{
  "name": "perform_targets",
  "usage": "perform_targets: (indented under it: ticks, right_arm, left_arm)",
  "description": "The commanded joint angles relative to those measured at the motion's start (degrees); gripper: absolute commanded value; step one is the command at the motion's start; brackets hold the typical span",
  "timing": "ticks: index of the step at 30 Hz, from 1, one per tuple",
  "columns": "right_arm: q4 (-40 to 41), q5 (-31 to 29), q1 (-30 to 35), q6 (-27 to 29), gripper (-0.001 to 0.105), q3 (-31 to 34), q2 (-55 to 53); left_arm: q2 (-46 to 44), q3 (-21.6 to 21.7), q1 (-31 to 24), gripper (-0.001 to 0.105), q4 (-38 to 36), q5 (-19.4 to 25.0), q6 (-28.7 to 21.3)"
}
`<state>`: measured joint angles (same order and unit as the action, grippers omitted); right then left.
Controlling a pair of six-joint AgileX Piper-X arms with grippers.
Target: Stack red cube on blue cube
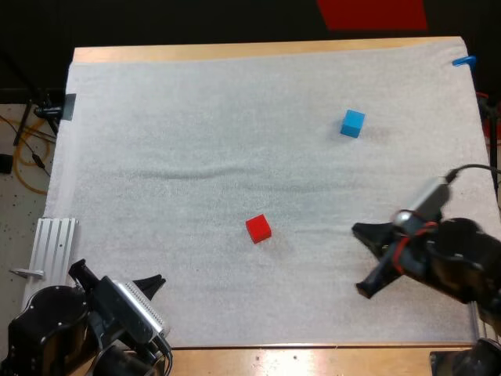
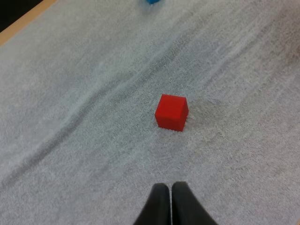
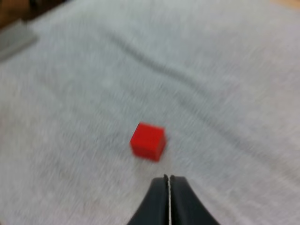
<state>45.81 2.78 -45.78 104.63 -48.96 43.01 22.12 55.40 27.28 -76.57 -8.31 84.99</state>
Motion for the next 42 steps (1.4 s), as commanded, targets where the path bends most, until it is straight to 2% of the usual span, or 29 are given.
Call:
perform_targets:
  ticks: [1,2,3,7,9,20,24,27,29,31,34,42]
  right_arm:
    - [-1.33,-0.51,-0.96,-0.49,0.002,-0.45,1.56]
    - [-1.71,-0.51,-1.39,-0.64,0.005,-0.45,2.34]
    - [-3.02,-0.69,-2.03,-1.16,0.012,-0.45,3.89]
    - [-9.47,-1.27,-2.56,-3.65,0.047,-0.45,8.8]
    - [-12.55,-1.27,-2.56,-4.18,0.054,-0.45,10.4]
    - [-13.75,-0.81,-2.56,-4.81,0.055,-8.54,24.32]
    - [-13.63,-0.99,-2.94,-8.92,0.062,-11.0,29.17]
    - [-13.65,-2.78,-4.75,-9.66,0.066,-12.41,32.21]
    - [-13.65,-6.06,-6.44,-11.26,0.067,-13.3,34.24]
    - [-13.46,-9.61,-7.95,-15.05,0.066,-14.48,36.98]
    - [-13.26,-9.69,-8.19,-19.86,0.066,-15.61,40.15]
    - [-7.13,-8.05,-8.19,-20.44,0.066,-20.67,48.51]
  left_arm:
    - [-0.01,0.12,0.15,0.003,0.22,-0.34,-0.15]
    - [-0.01,0.12,0.15,0.005,0.22,-0.34,-0.12]
    - [-0.01,0.12,0.15,0.01,0.22,-0.34,-0.12]
    - [-0.01,0.12,0.15,0.031,0.22,-0.09,-0.44]
    - [-0.01,0.12,0.15,0.036,0.22,-0.09,-0.41]
    - [-0.01,0.12,0.15,0.037,0.22,-0.09,-0.41]
    - [-0.01,-0.4,0.15,0.037,0.17,-0.09,-0.41]
    - [-0.01,-0.44,0.15,0.037,0.17,-0.09,-0.41]
    - [-0.01,-0.44,0.15,0.037,0.17,-0.09,-0.41]
    - [-0.01,-0.44,0.15,0.037,0.17,-0.09,-0.41]
    - [-0.01,-0.44,0.15,0.037,0.17,-0.09,-0.41]
    - [-0.01,-0.44,0.15,0.037,0.17,-0.09,-0.41]
